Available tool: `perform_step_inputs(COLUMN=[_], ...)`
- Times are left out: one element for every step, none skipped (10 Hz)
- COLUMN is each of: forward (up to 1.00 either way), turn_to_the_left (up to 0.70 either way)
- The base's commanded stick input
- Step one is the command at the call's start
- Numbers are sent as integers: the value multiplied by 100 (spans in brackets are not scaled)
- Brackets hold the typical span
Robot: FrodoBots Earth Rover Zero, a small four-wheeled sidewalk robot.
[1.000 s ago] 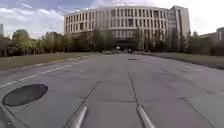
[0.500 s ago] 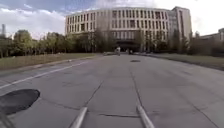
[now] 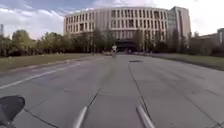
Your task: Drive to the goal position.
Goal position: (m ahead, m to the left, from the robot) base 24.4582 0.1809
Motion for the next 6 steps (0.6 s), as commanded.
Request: perform_step_inputs(forward=[70,70,70,70,70,70], turn_to_the_left=[0,0,-14,-14,-14,-14])
